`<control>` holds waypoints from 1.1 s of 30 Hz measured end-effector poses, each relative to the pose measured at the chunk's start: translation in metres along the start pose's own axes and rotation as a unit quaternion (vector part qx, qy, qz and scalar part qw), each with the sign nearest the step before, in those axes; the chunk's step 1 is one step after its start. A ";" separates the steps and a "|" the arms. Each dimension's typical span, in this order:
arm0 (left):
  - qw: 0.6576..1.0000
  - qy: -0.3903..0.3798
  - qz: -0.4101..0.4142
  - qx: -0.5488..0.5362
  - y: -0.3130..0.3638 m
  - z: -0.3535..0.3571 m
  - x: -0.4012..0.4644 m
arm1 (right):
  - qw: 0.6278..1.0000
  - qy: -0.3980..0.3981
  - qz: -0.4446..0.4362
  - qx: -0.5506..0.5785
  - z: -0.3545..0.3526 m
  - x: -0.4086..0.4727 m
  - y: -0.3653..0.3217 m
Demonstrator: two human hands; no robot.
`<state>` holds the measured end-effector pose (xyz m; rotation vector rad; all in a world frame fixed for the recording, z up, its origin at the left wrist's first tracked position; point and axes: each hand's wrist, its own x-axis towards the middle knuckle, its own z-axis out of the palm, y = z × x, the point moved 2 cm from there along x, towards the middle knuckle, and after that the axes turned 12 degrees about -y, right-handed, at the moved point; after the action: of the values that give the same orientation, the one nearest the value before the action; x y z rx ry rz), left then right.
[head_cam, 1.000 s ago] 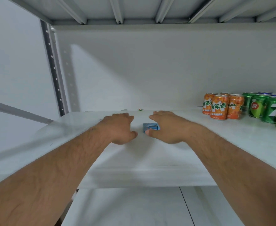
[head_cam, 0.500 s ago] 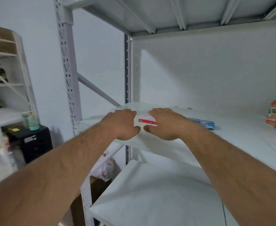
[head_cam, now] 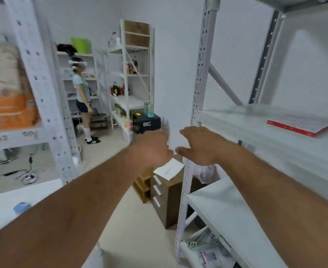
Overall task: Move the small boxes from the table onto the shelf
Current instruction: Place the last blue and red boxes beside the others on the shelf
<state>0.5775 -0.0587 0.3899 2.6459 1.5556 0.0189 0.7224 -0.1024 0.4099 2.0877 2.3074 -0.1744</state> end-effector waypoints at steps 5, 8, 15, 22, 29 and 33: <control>0.997 -0.019 -0.078 -0.014 -0.080 0.034 -0.078 | 0.996 -0.039 -0.084 0.019 0.043 0.016 -0.103; 0.992 -0.031 -0.120 -0.035 -0.129 0.061 -0.129 | 0.990 -0.061 -0.123 0.023 0.079 0.022 -0.168; 0.969 -0.088 -0.215 -0.082 -0.234 0.133 -0.261 | 0.969 -0.130 -0.202 0.057 0.165 0.005 -0.315; 0.939 -0.125 -0.297 -0.119 -0.303 0.176 -0.356 | 0.962 -0.179 -0.202 0.044 0.219 -0.010 -0.402; 0.927 -0.125 -0.320 -0.153 -0.342 0.195 -0.386 | 0.958 -0.198 -0.202 0.037 0.250 0.003 -0.433; 0.924 -0.135 -0.323 -0.153 -0.358 0.200 -0.376 | 0.958 -0.199 -0.203 0.041 0.264 0.022 -0.439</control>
<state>0.0920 -0.2245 0.1757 1.7230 2.0304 -0.1241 0.2696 -0.1493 0.1744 1.4026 2.4552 -0.6437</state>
